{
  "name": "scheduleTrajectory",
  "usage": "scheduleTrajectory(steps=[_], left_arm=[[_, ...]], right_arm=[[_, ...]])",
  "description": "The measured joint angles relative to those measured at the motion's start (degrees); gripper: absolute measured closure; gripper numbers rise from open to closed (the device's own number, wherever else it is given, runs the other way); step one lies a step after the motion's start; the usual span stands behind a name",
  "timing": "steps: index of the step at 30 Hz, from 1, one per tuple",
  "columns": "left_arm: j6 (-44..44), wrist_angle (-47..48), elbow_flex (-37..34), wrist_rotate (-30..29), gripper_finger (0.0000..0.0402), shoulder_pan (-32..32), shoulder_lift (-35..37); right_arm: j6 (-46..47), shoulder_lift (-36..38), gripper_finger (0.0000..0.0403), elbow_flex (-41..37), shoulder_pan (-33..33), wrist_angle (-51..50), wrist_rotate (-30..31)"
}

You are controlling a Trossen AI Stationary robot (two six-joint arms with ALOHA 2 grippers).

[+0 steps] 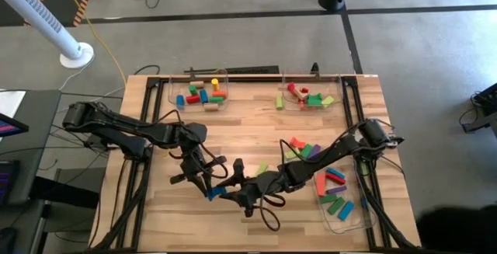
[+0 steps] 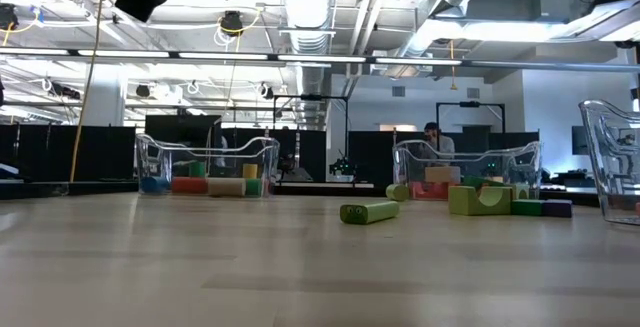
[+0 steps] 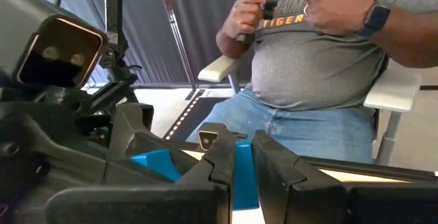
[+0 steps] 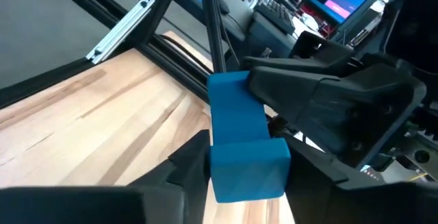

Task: Sort blocks by size
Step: Put the blue arch block into the top right transparent bin

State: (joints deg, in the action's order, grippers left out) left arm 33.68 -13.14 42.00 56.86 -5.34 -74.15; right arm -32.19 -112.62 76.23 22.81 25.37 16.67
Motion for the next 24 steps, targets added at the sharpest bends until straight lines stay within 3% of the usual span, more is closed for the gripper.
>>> scheduleTrajectory(steps=[4, 12, 19, 24], left_arm=[[-0.07, -0.13, 0.00, -0.02, 0.0372, 0.00, -0.04], [-2.40, -0.51, 0.00, -1.33, 0.0362, 0.04, -0.04], [-3.40, 1.07, 0.00, -7.42, 0.0271, 0.11, 1.79], [-2.88, 7.91, 0.04, -18.45, 0.0194, 0.92, 7.61]], right_arm=[[0.03, 0.09, 0.0239, 0.02, -0.07, -1.07, 0.22], [0.69, 0.09, 0.0224, 0.02, 0.23, -1.96, 4.16], [6.64, 1.94, 0.0240, -0.11, 0.83, -12.38, 10.46], [15.35, 5.82, 0.0223, -0.09, 0.43, -25.97, 18.31]])
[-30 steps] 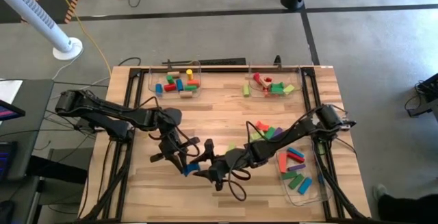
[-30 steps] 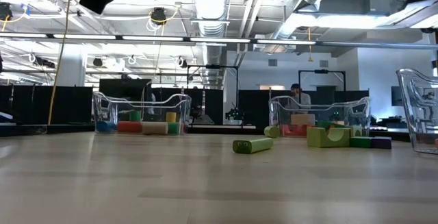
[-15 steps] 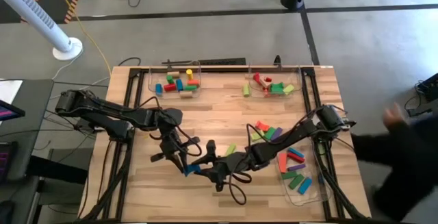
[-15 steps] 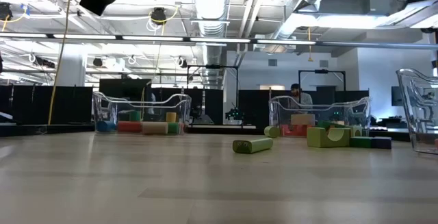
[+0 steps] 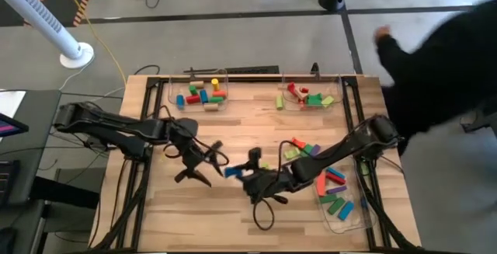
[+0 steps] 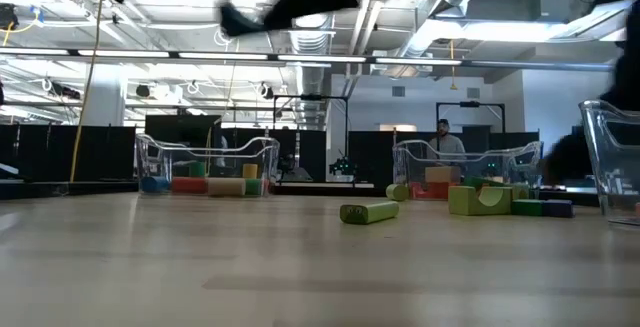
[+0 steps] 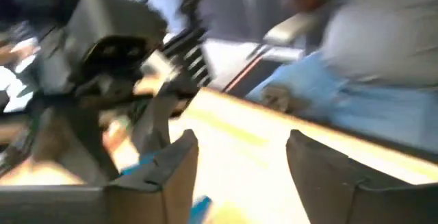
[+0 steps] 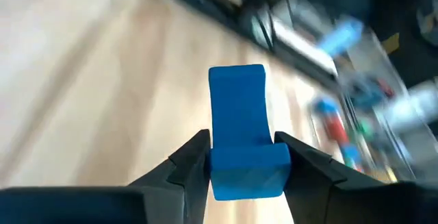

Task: Sort blocks by size
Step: Put the blue arch block into the top right transparent bin

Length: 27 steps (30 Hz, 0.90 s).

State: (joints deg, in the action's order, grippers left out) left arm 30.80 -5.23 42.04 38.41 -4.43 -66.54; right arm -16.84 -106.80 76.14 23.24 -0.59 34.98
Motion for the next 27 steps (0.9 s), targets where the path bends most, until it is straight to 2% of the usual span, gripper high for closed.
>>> scheduleTrajectory(steps=[5, 8, 10, 13, 16, 22, 27], left_arm=[[-0.52, 12.75, 0.00, -14.81, 0.0163, 0.05, 6.66], [-3.43, 19.82, -0.09, -18.27, 0.0163, 0.03, 8.20], [-5.82, 20.55, -1.45, -19.10, 0.0166, -0.05, 8.22], [-8.28, 17.75, -6.31, -20.23, 0.0170, -0.50, 7.93], [-10.62, 10.86, -11.73, -20.99, 0.0171, -0.59, 7.41], [-16.76, -4.77, -20.15, -20.92, 0.0171, -0.88, 7.41], [-19.77, -12.76, -22.16, -20.80, 0.0171, -3.63, 7.41]], right_arm=[[10.96, 5.28, 0.0235, 0.00, -1.59, -18.53, 7.92], [19.14, 8.69, 0.0240, 0.00, -4.13, -30.66, 11.40], [24.49, 11.14, 0.0237, -0.41, -6.51, -37.39, 12.88], [30.36, 15.12, 0.0225, -2.38, -11.33, -44.12, 13.11], [33.58, 19.13, 0.0224, -5.26, -16.90, -47.81, 12.91], [33.61, 28.54, 0.0236, -12.08, -29.50, -47.74, 7.54], [33.47, 34.19, 0.0226, -16.63, -41.32, -45.92, 1.64]])
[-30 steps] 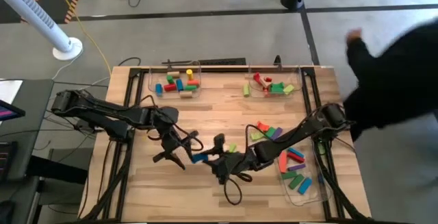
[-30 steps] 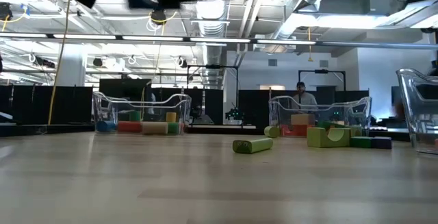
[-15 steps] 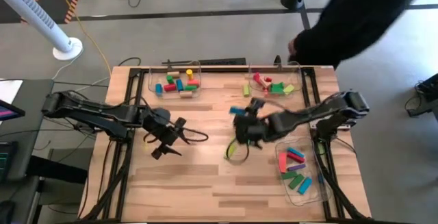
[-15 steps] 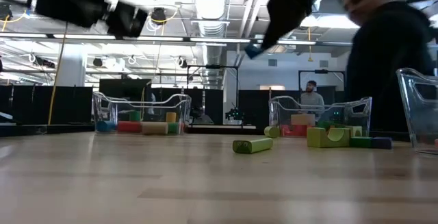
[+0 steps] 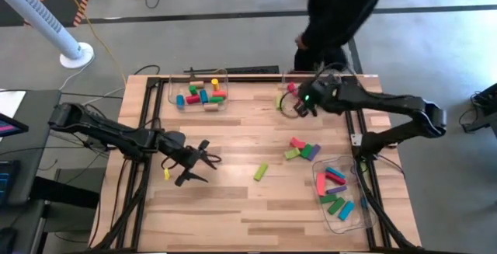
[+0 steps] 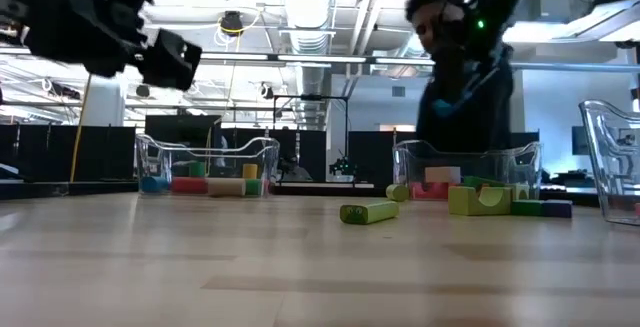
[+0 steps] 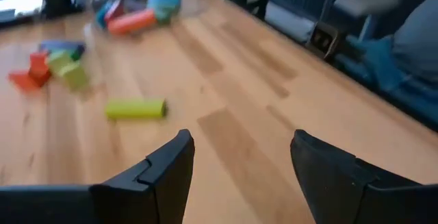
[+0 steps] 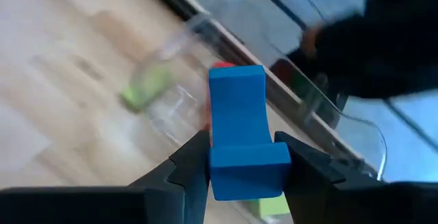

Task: Sort blocks by size
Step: Put the blue arch block into the top right transparent bin

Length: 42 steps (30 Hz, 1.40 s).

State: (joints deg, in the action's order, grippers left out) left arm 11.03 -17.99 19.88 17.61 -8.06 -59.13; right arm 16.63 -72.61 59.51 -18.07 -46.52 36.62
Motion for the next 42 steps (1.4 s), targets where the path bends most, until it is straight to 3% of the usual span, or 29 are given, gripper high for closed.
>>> scheduleTrajectory(steps=[7, 20, 42], left_arm=[[-0.40, -8.49, -0.25, -0.36, 0.0171, -5.76, 0.00], [-0.37, -9.30, -0.25, -4.10, 0.0171, -10.03, 0.00], [-0.11, -8.36, -0.25, -4.82, 0.0171, -10.03, 0.00]], right_arm=[[-3.42, 0.82, 0.0231, -3.70, -12.49, 4.22, -8.52], [-6.15, -5.62, 0.0228, -3.69, -23.14, 5.21, -14.63], [-5.69, -12.30, 0.0225, -3.67, -26.00, 5.18, -19.31]])
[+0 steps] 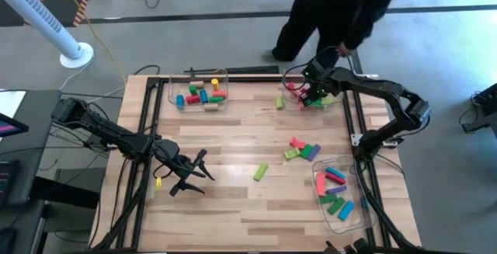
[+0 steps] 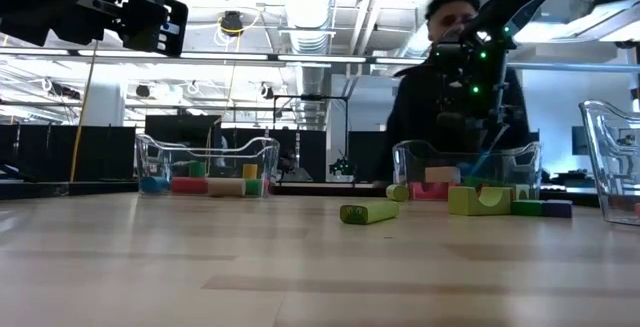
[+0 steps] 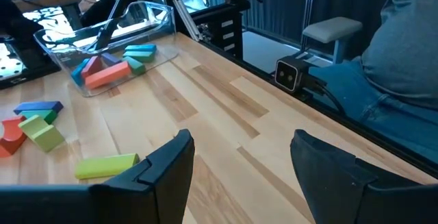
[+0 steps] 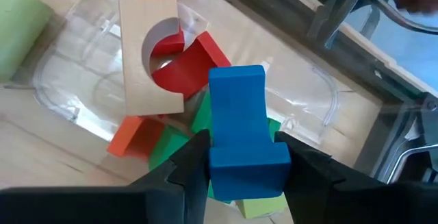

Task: Sort blocks by size
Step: Put the blue arch block into the top right transparent bin, then put the light green rectangular block into the bottom transparent bin

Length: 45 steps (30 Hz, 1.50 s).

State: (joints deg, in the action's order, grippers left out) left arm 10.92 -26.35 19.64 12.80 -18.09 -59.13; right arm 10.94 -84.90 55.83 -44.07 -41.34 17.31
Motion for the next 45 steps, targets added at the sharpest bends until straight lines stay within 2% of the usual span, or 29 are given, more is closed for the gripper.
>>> scheduleTrajectory(steps=[18, 30, 34, 39, 45], left_arm=[[0.09, 0.04, 0.00, 0.00, 0.0171, 0.00, 0.00], [0.02, 0.07, 0.00, 0.01, 0.0171, 0.00, 0.00], [0.00, 0.09, 0.00, 0.02, 0.0171, 0.00, 0.00], [0.15, 0.56, 0.00, 0.02, 0.0171, 0.00, 0.00], [0.37, 0.63, 0.00, -0.74, 0.0171, 0.00, 0.00]], right_arm=[[0.15, 0.00, 0.0175, 0.00, 0.04, 0.09, -0.58], [0.20, 0.11, 0.0172, 0.00, 0.04, 0.23, -0.58], [0.22, 2.20, 0.0172, 0.00, 0.64, 0.48, -0.56], [0.35, 9.37, 0.0174, 0.00, 7.34, 1.15, -0.86], [4.48, 18.49, 0.0176, 0.02, 26.22, 1.28, -0.87]])
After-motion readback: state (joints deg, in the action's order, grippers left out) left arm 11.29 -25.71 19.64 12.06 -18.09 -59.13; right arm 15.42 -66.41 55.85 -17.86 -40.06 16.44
